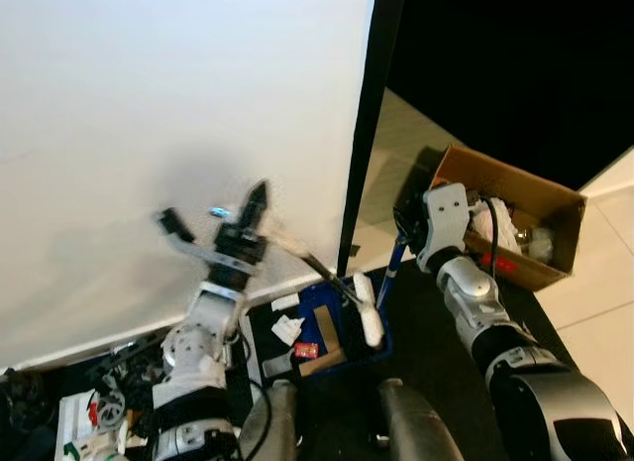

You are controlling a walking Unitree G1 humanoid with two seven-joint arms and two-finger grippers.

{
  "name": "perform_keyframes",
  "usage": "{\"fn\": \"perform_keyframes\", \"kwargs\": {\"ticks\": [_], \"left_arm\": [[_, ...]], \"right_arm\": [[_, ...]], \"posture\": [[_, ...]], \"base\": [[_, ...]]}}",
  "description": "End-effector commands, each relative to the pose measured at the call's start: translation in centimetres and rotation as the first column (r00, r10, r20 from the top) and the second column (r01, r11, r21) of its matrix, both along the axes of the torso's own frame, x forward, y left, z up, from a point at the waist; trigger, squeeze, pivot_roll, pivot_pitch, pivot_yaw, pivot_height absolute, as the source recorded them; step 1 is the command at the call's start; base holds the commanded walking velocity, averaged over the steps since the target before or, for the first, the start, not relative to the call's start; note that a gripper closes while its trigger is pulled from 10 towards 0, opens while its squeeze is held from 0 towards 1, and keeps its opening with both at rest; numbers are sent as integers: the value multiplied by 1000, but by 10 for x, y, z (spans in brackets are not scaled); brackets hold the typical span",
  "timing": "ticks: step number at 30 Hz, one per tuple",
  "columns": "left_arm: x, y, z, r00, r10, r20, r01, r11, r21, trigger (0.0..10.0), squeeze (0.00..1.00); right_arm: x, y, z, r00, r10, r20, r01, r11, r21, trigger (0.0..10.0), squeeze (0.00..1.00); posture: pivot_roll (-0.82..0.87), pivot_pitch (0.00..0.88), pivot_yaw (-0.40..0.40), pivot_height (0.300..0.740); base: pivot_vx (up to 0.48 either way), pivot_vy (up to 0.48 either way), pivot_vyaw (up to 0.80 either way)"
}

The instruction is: Sweep floor

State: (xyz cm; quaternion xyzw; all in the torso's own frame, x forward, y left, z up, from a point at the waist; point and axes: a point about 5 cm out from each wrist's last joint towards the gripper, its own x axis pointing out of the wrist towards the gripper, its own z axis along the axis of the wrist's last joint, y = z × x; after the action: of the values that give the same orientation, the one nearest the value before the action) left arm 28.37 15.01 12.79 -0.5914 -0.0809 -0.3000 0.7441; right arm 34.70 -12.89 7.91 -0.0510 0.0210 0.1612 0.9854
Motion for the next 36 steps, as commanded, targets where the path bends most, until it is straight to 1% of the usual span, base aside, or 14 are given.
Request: {"fn": "perform_keyframes", "kwargs": {"ticks": [1,6,10,11,13,15,16,17,18,21,22,24,26,36], "left_arm": [[-8,-4,10,999,-33,39,35,998,-57,10000,0],[-17,9,31,995,-29,100,29,1000,0,10000,0],[-30,36,49,988,-15,154,-14,983,185,10000,0],[-30,36,49,988,-15,154,-14,983,185,10000,0],[-36,55,51,988,13,151,-61,946,318,10000,0],[-36,55,51,988,13,151,-61,946,318,10000,0],[-38,63,50,989,32,144,-85,923,374,10000,0],[-41,76,49,989,62,134,-117,884,453,10000,0],[-41,76,49,989,62,134,-117,884,453,10000,0],[-44,99,44,986,121,114,-164,808,566,10000,0],[-44,99,44,986,121,114,-164,808,566,10000,0],[-42,108,38,984,155,92,-179,778,602,10000,0],[-36,111,28,982,176,68,-180,768,615,10000,0],[-11,107,-20,970,234,-68,-158,819,552,10000,0]], "right_arm": [[-16,-1,-30,990,-6,-143,7,1000,2,10000,0],[-17,-1,-31,989,-6,-144,6,1000,4,10000,0],[-17,-1,-31,989,-6,-147,7,1000,7,10000,0],[-17,-1,-31,989,-6,-147,7,1000,7,10000,0],[-17,-1,-31,989,-6,-147,7,1000,7,10000,0],[-17,-1,-31,989,-6,-147,7,1000,7,10000,0],[-17,-1,-31,989,-6,-147,7,1000,7,10000,0],[-17,-1,-31,989,-6,-148,7,1000,7,10000,0],[-17,-1,-31,989,-6,-148,7,1000,7,10000,0],[-17,-1,-31,989,-6,-148,7,1000,6,10000,0],[-17,-1,-31,989,-6,-148,7,1000,6,10000,0],[-17,-2,-31,989,-6,-148,7,1000,6,10000,0],[-17,-2,-31,989,-5,-147,6,1000,6,10000,0],[-17,-3,-29,991,-4,-131,5,1000,7,10000,0]], "posture": [[-13,250,21,740],[9,244,25,740],[18,238,29,740],[18,238,29,740],[26,235,31,740],[26,235,31,740],[26,235,31,740],[35,232,33,740],[35,232,33,740],[38,233,30,740],[38,233,30,740],[39,234,28,740],[32,238,24,740],[-17,295,23,740]], "base": [[0,0,0],[0,0,0],[0,0,0],[0,0,0],[0,0,0],[0,0,0],[0,0,0],[0,0,0],[0,0,0],[0,0,0],[0,0,0],[0,0,0],[0,0,0],[0,0,0]]}}
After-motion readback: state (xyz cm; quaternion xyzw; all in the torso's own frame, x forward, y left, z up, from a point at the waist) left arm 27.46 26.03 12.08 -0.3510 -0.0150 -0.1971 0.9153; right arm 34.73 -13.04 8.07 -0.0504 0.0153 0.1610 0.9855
